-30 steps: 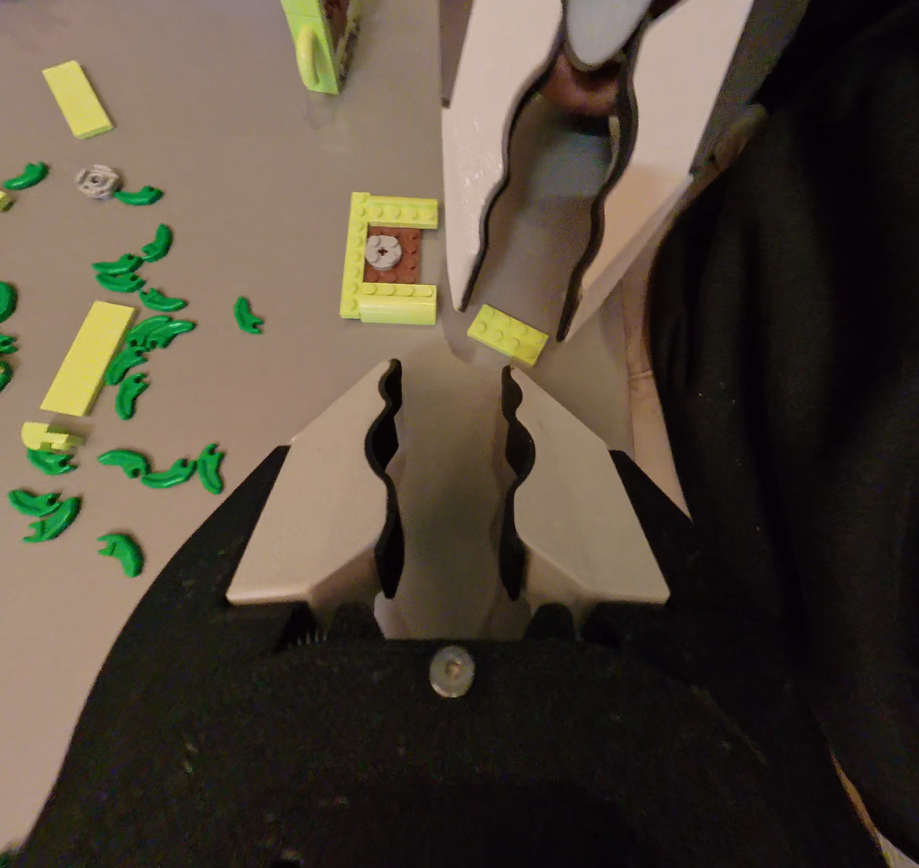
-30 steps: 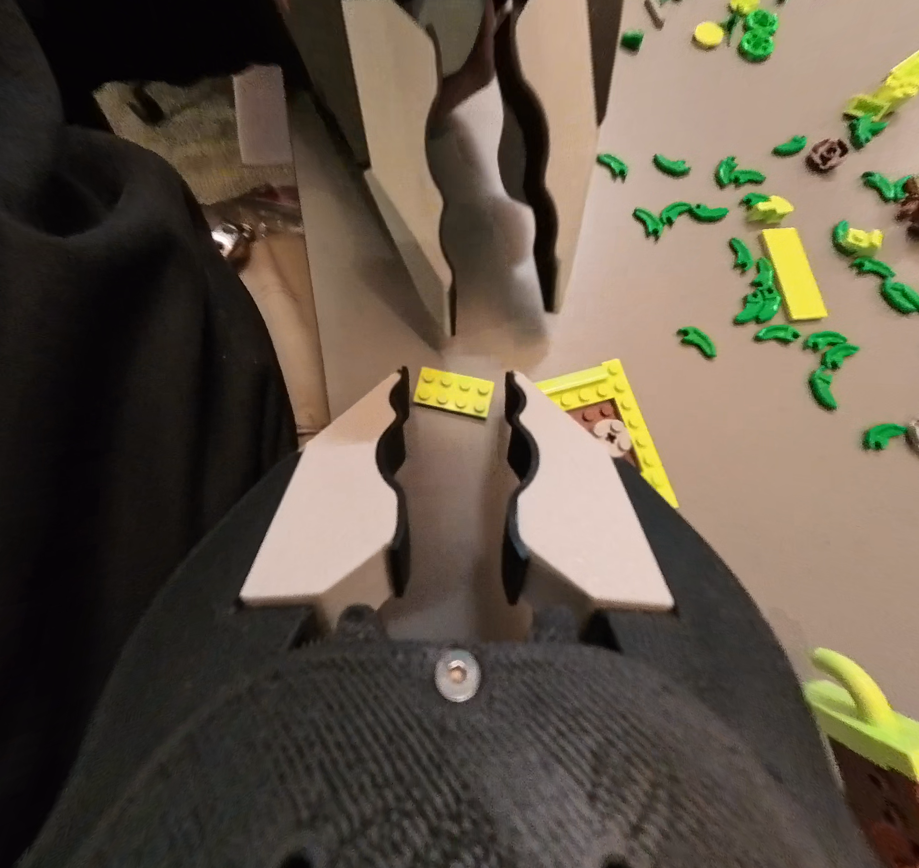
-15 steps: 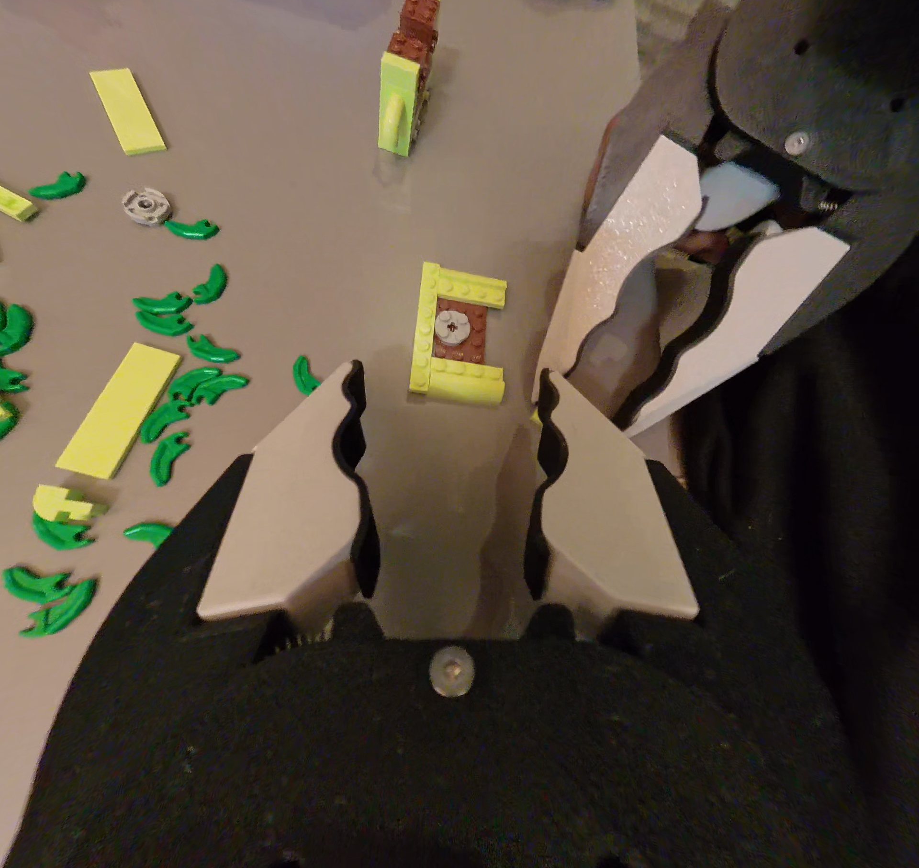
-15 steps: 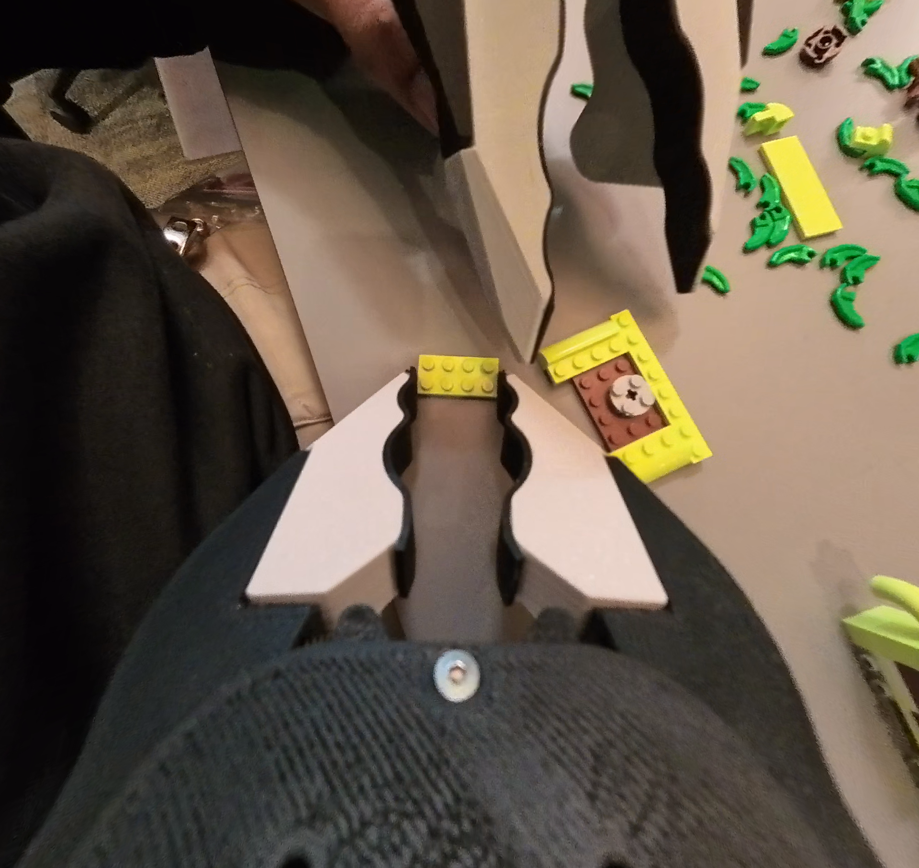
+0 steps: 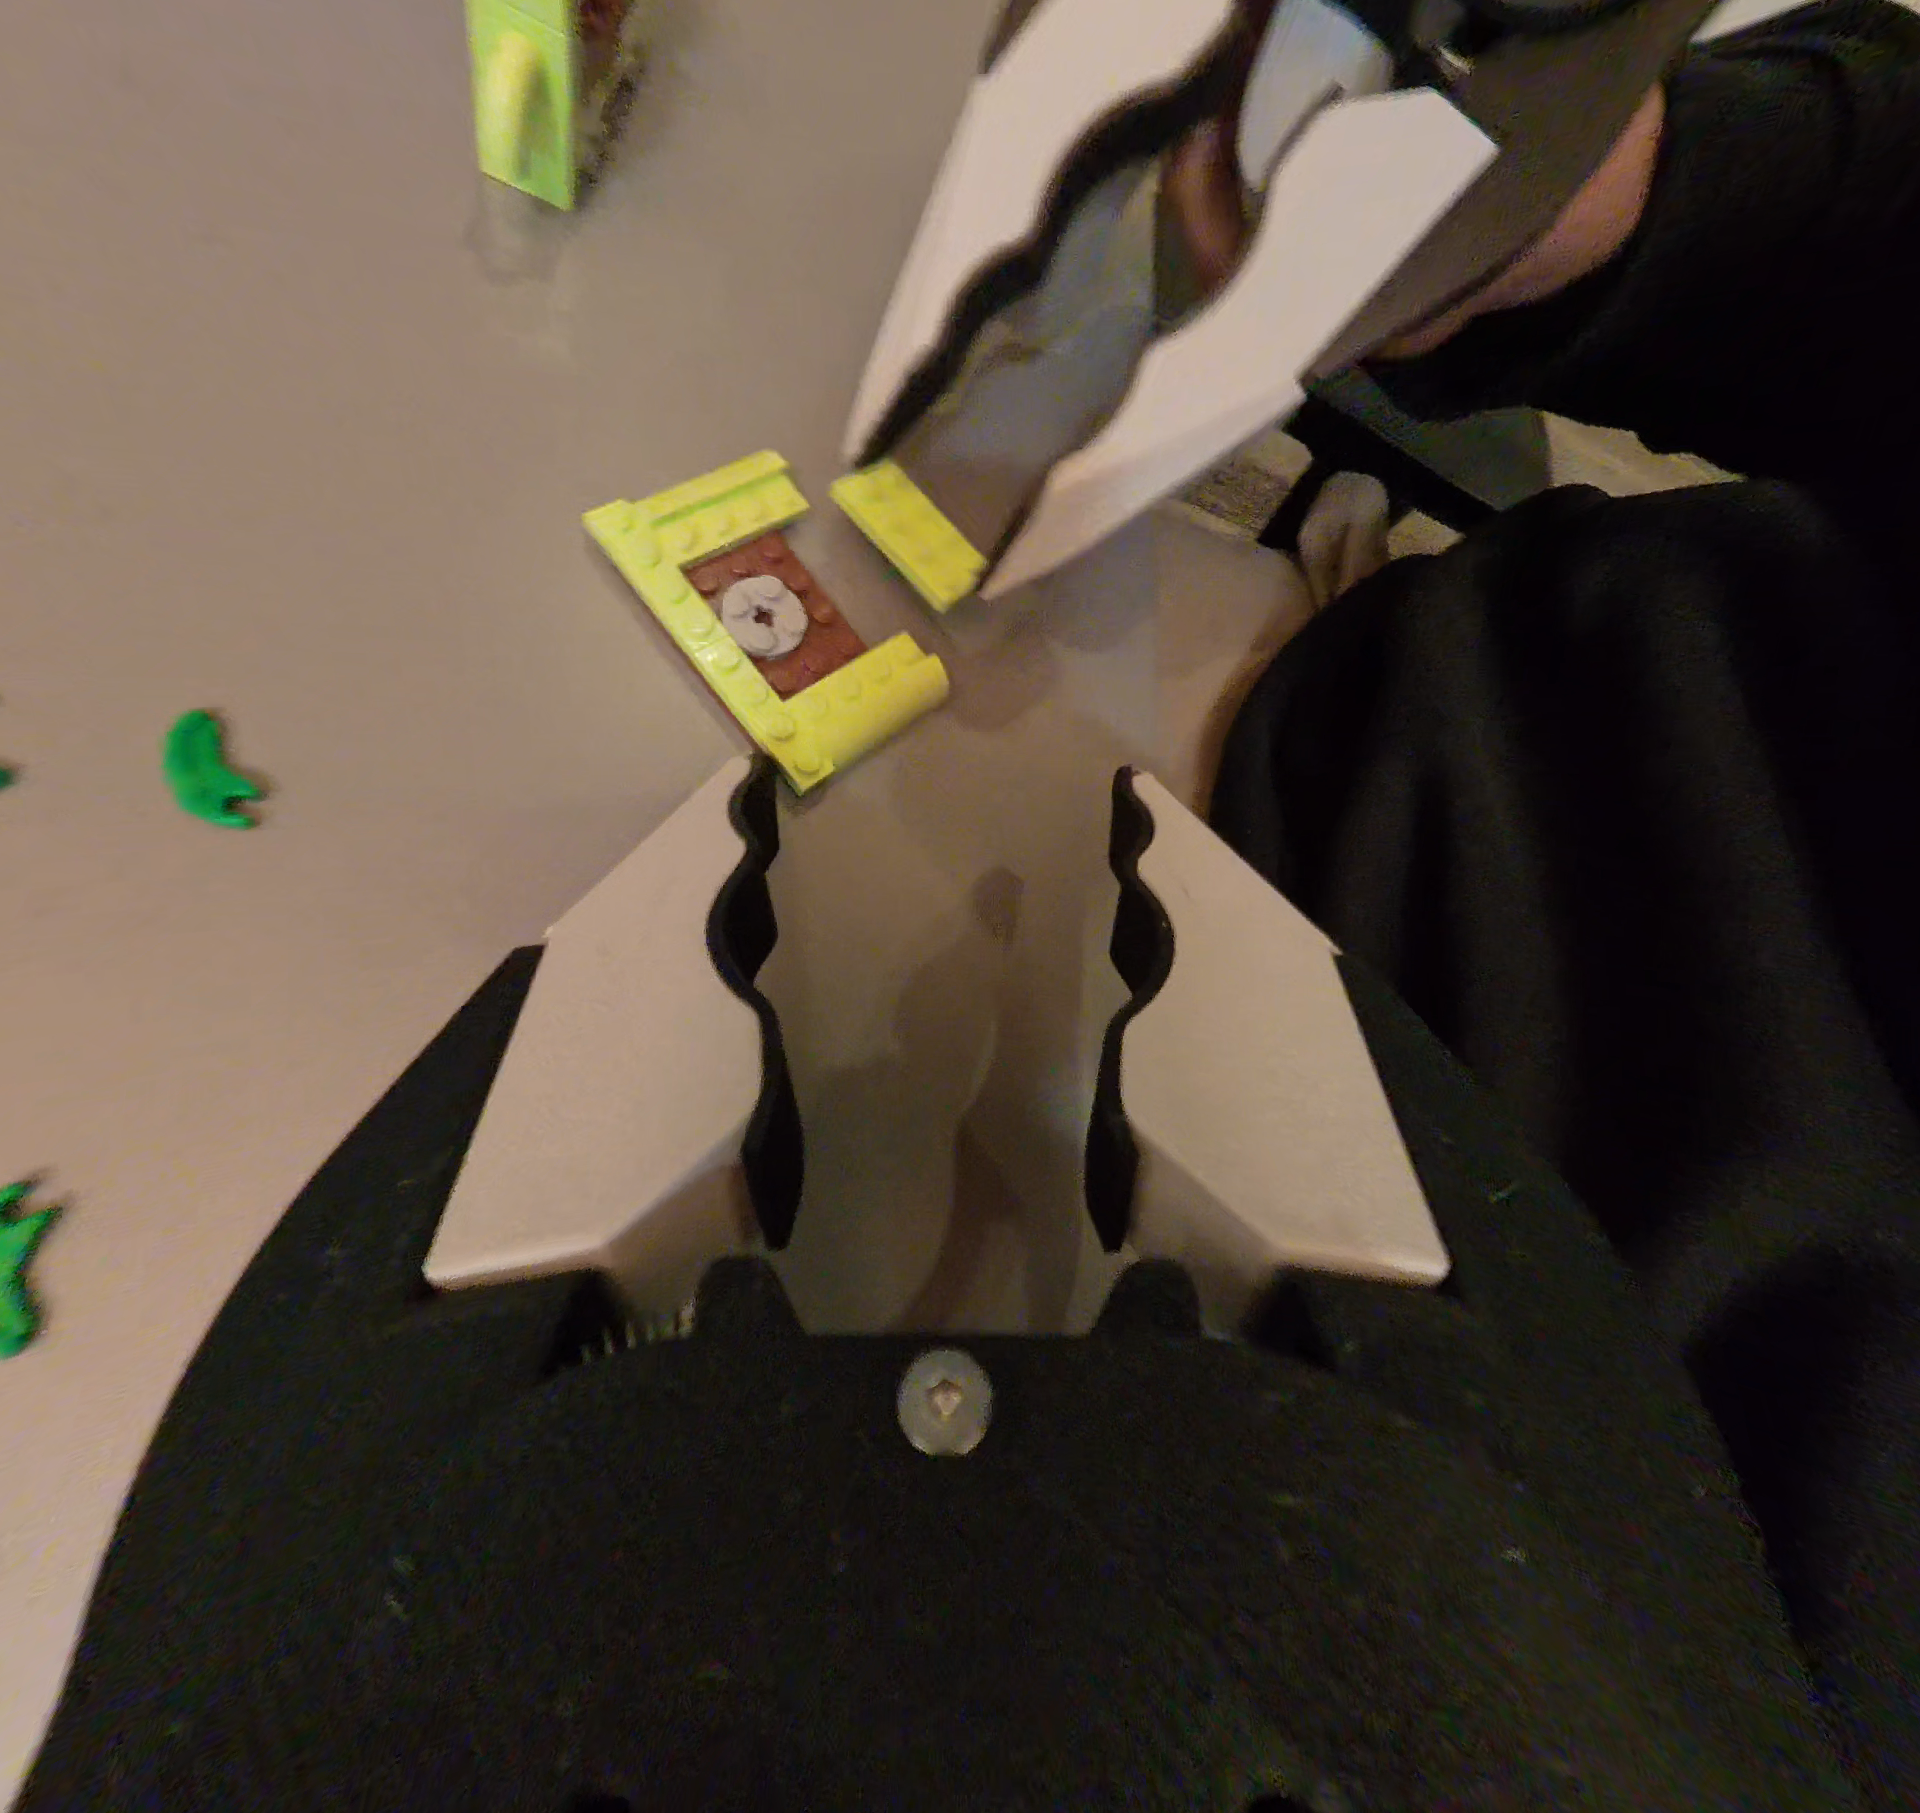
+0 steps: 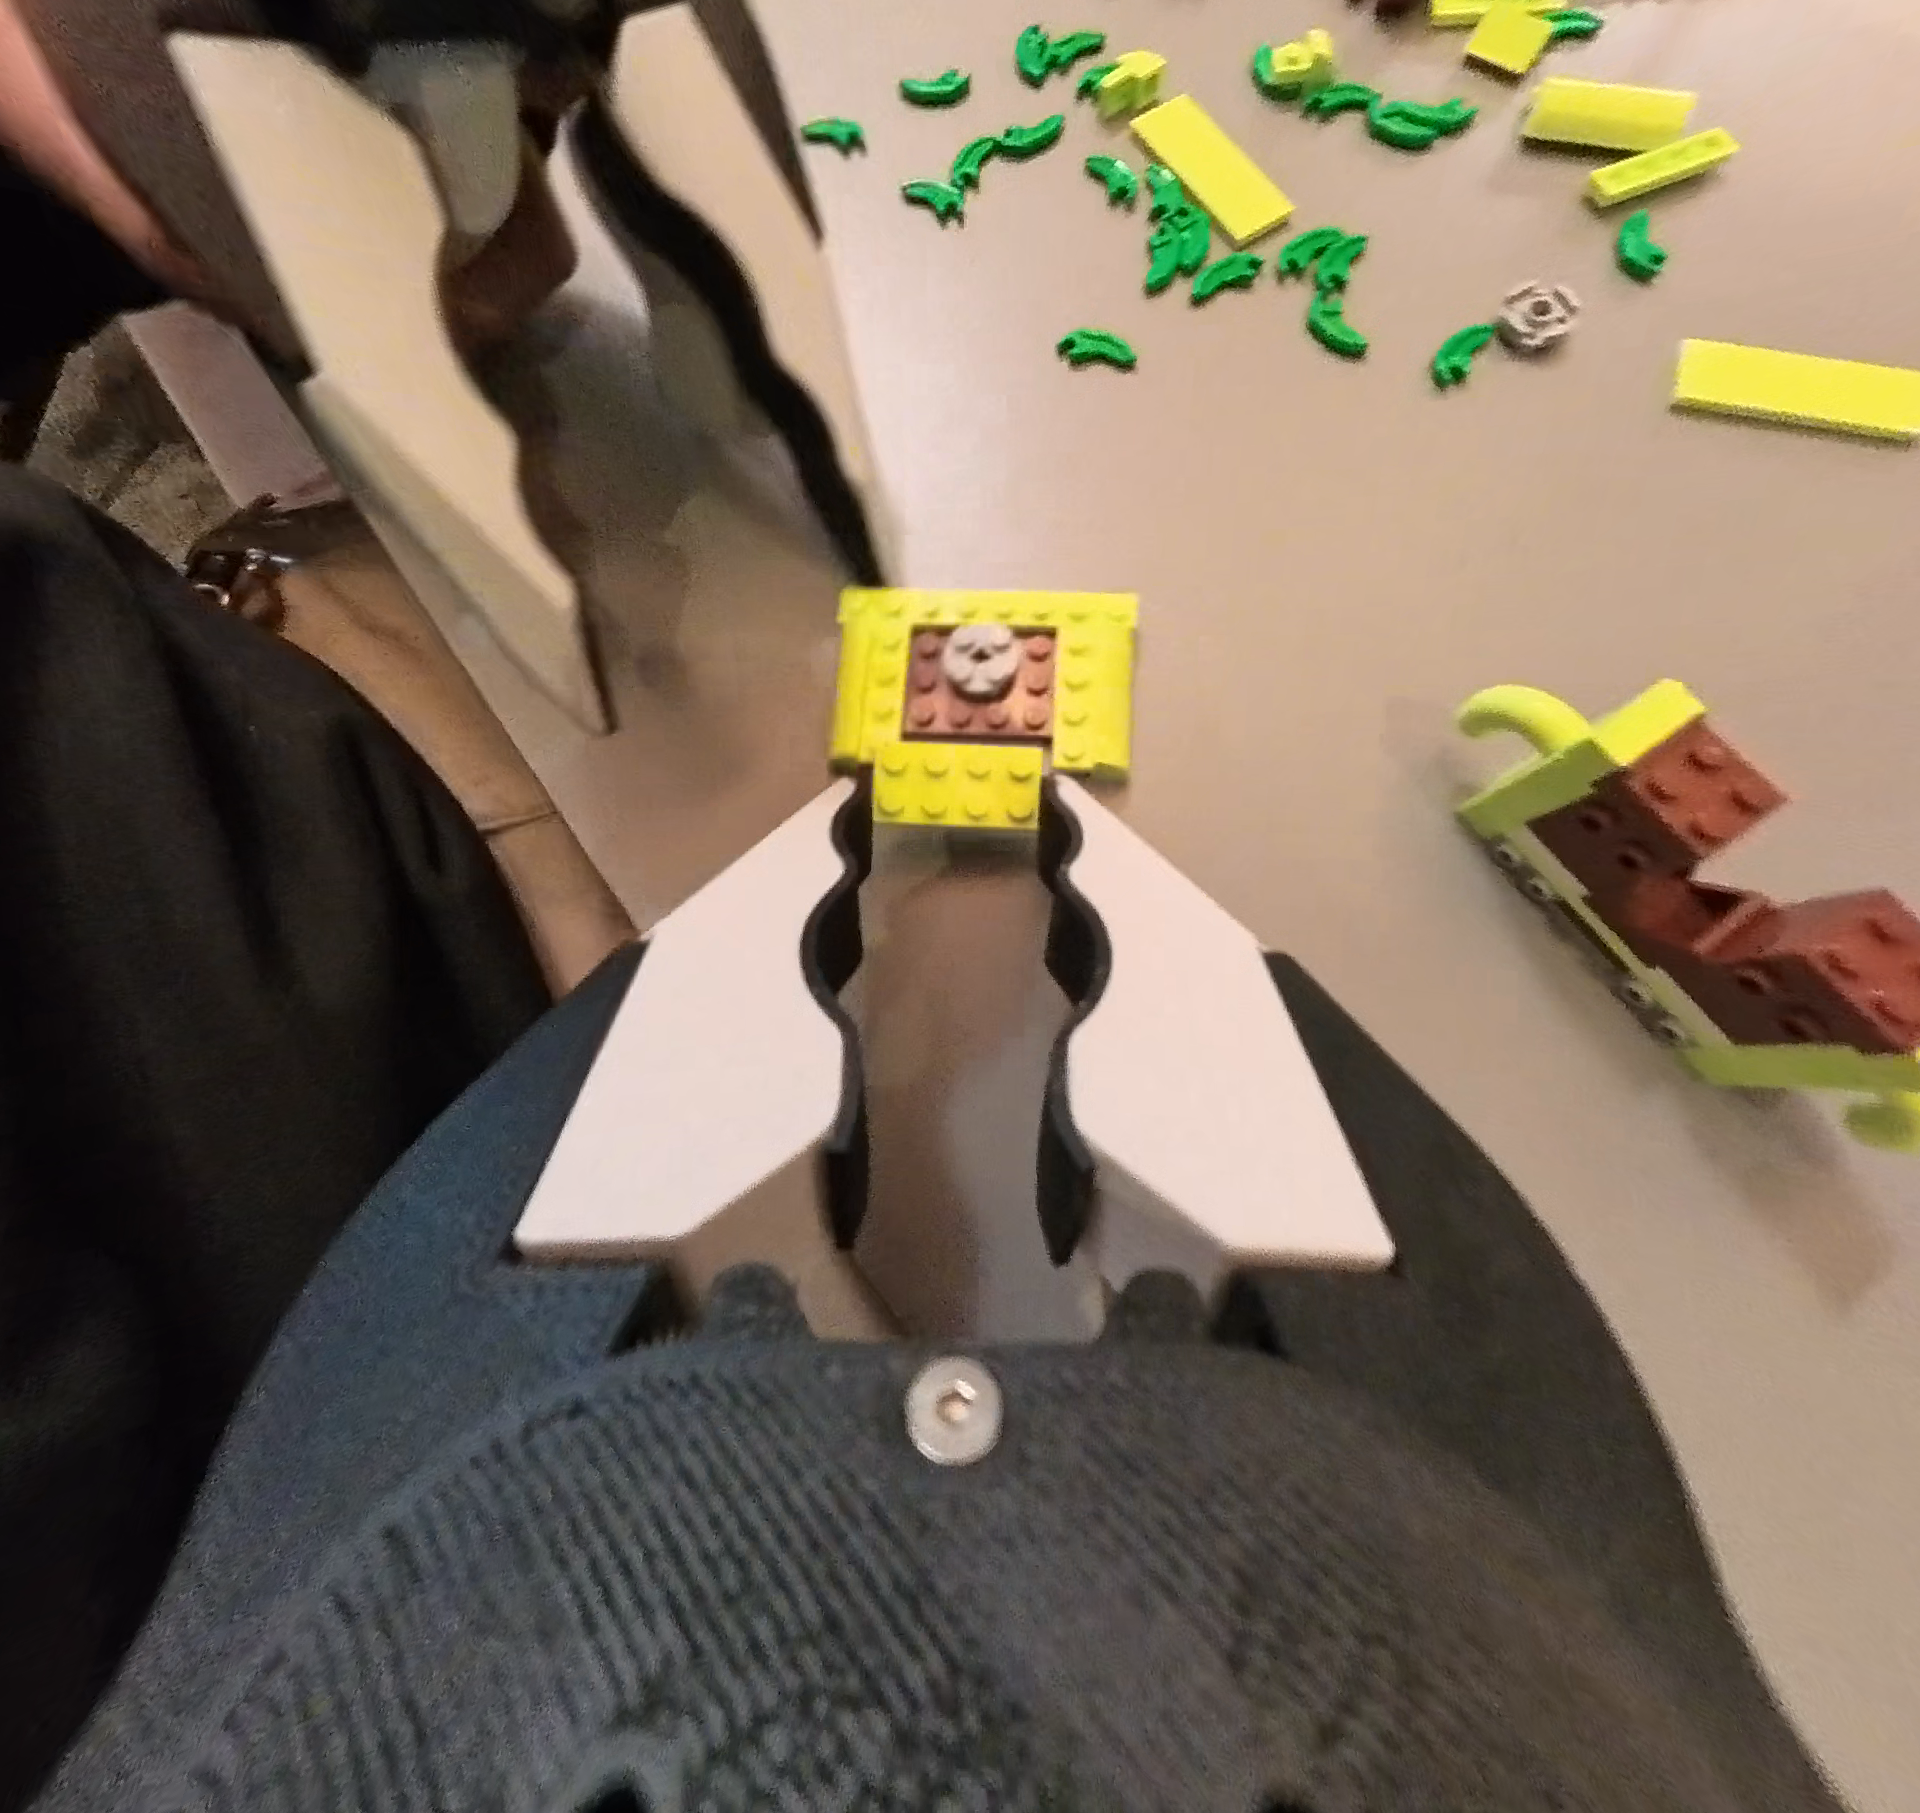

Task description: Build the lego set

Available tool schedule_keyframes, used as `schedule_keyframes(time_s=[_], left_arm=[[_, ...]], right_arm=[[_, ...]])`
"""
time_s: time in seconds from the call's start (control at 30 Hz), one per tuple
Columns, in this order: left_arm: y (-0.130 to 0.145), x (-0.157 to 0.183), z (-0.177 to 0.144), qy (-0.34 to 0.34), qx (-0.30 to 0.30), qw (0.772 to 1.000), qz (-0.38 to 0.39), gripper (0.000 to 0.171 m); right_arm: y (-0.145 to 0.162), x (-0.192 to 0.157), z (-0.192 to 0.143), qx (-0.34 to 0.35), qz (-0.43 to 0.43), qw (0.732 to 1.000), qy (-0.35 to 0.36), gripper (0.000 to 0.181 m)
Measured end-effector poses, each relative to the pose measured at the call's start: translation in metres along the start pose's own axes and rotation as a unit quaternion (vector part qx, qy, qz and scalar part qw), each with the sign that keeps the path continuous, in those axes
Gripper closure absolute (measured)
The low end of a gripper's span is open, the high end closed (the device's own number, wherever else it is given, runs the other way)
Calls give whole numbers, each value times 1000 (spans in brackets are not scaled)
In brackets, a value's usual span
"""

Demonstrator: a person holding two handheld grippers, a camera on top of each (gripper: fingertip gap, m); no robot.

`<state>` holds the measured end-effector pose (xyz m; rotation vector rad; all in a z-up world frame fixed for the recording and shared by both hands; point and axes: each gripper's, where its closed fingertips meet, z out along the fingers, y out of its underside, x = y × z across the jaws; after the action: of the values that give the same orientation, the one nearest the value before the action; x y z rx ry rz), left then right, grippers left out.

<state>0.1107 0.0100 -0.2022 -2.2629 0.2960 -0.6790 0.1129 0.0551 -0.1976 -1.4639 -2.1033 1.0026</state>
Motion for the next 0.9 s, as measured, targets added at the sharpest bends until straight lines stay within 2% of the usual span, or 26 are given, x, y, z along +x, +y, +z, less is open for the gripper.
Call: schedule_keyframes(time_s=[0.17, 0.43, 0.9], left_arm=[[1, 6, 5, -8, -10, 1000, 23, 115], [-10, -12, 3, -39, 17, 999, -11, 116], [-8, -16, 5, -57, 6, 998, -5, 116]], right_arm=[[0, 7, 0, -10, -22, 1000, 6, 151], [-2, 5, 11, -38, -75, 996, -2, 152], [-3, 3, 12, -55, -90, 994, -7, 150]])
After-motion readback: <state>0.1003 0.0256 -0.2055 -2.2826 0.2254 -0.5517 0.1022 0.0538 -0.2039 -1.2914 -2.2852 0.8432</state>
